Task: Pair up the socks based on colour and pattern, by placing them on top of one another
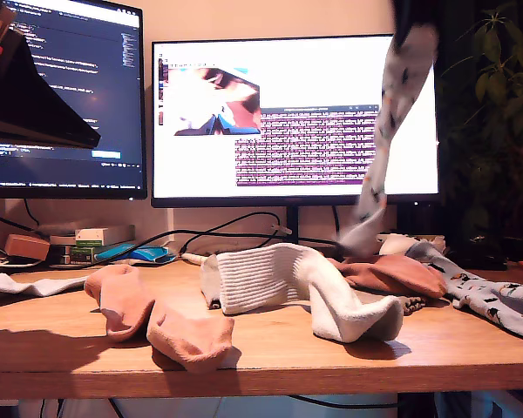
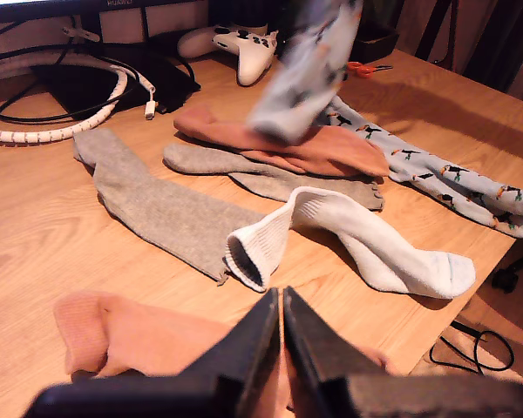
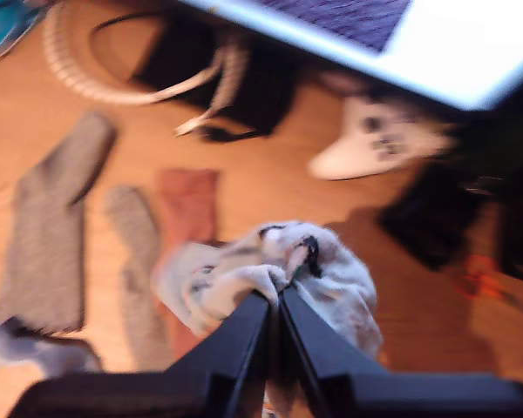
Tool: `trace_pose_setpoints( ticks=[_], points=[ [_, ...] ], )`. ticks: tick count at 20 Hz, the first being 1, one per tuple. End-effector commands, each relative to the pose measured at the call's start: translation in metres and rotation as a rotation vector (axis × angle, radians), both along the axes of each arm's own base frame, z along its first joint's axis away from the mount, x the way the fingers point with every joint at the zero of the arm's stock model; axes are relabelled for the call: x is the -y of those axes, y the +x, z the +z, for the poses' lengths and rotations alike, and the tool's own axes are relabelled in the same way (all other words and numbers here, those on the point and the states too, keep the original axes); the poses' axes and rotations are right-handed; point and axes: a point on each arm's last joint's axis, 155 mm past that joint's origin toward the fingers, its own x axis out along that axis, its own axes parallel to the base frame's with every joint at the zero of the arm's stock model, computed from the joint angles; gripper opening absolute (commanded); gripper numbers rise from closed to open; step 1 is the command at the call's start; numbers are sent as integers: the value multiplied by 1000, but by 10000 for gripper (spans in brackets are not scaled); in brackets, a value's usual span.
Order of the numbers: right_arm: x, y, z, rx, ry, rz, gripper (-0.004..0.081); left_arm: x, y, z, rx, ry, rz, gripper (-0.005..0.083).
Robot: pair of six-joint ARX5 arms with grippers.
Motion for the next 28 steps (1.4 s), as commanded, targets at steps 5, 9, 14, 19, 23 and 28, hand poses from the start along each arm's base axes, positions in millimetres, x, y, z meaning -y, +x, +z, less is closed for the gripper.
trace_pose_setpoints(
  ticks=[5, 9, 14, 19, 23, 28],
  points=[
    [35, 0, 18, 47, 2, -90, -13, 0, -1, -5, -4, 6, -3, -19],
    [49, 7, 18, 58, 3, -124, -13, 0, -1, -5, -4, 6, -3, -19],
    [56, 25, 33, 142, 28, -149, -13, 2, 1, 1, 20, -4, -6, -19],
    [60, 24, 23, 107, 16, -174, -13, 21, 3, 7, 68, -26, -57, -19],
    [65, 13, 32, 117, 10, -189, -13, 23, 7, 4, 68, -26, -58, -19],
    [66, -3, 46, 136, 19, -188, -13, 23, 8, 7, 80, -31, -57, -19]
  ],
)
